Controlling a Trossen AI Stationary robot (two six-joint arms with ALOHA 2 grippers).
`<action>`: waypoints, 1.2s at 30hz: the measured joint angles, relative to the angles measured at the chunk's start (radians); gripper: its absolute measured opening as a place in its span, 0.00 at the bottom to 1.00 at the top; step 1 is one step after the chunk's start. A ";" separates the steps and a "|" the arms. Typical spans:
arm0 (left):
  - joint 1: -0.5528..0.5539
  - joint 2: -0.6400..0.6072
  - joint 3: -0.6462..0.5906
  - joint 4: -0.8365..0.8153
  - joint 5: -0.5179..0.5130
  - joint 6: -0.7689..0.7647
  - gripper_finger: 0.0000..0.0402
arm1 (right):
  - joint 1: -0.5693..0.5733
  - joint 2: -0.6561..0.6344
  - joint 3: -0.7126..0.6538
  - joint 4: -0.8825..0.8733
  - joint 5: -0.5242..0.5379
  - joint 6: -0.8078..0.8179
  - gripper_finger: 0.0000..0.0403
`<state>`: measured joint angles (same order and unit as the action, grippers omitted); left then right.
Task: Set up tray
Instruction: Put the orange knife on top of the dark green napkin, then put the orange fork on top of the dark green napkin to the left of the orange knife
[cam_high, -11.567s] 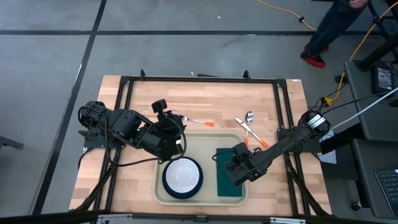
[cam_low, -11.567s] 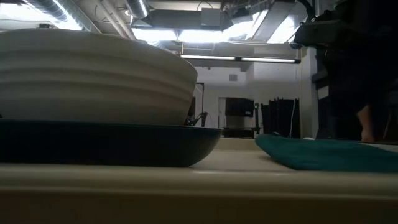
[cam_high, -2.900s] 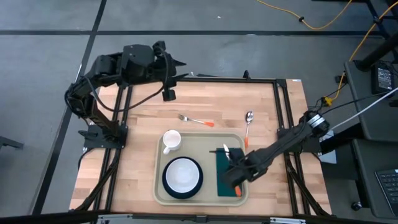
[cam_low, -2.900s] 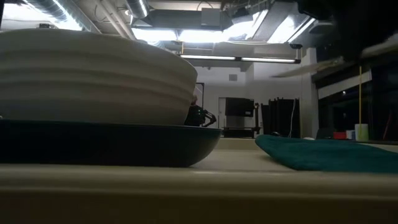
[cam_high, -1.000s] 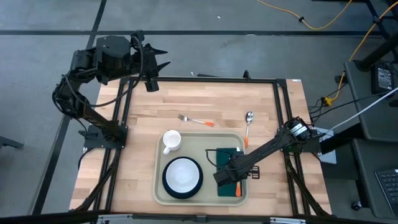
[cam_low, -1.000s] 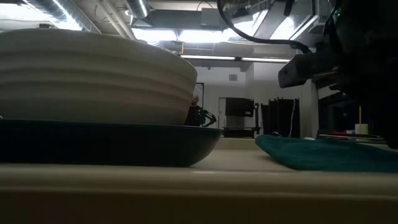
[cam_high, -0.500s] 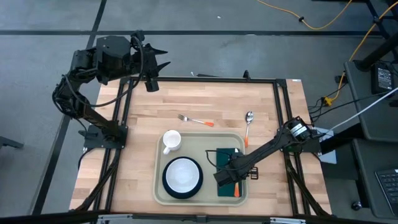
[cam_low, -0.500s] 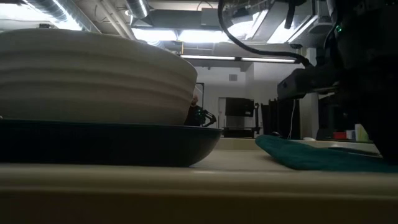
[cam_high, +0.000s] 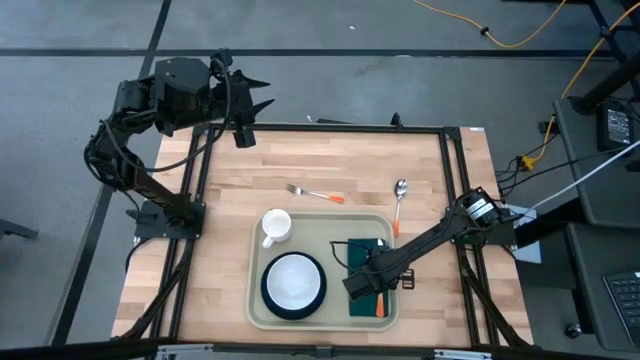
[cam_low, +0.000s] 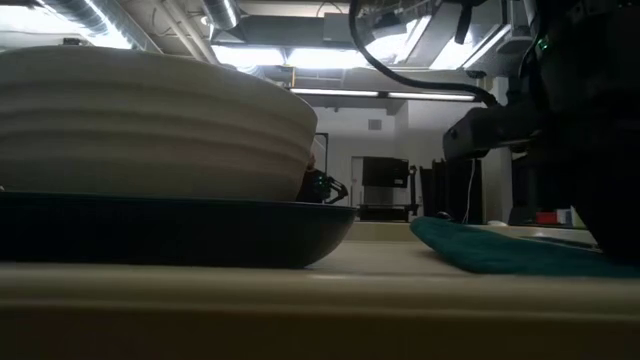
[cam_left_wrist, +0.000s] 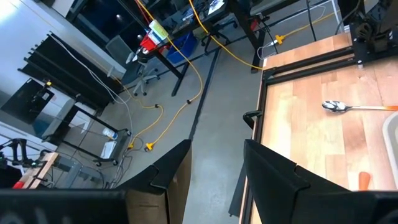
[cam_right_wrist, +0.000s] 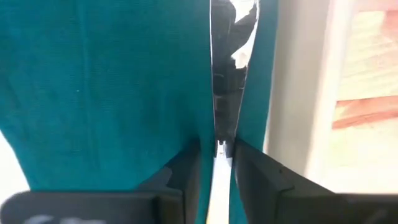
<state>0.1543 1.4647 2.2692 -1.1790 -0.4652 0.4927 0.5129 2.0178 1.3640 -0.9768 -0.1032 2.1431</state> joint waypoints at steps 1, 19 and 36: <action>0.000 0.000 0.000 0.000 0.000 0.000 0.36 | 0.000 0.000 0.000 0.003 0.000 0.000 0.26; 0.000 0.006 -0.001 0.000 0.019 0.005 0.36 | 0.000 0.002 0.217 -0.337 0.023 -0.034 0.38; 0.000 -0.002 0.000 0.044 -0.040 0.045 0.36 | -0.159 -0.143 0.328 -0.591 0.407 -0.447 0.39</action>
<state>0.1543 1.4631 2.2692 -1.1349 -0.5056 0.5377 0.3541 1.8750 1.6920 -1.5681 0.3043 1.6962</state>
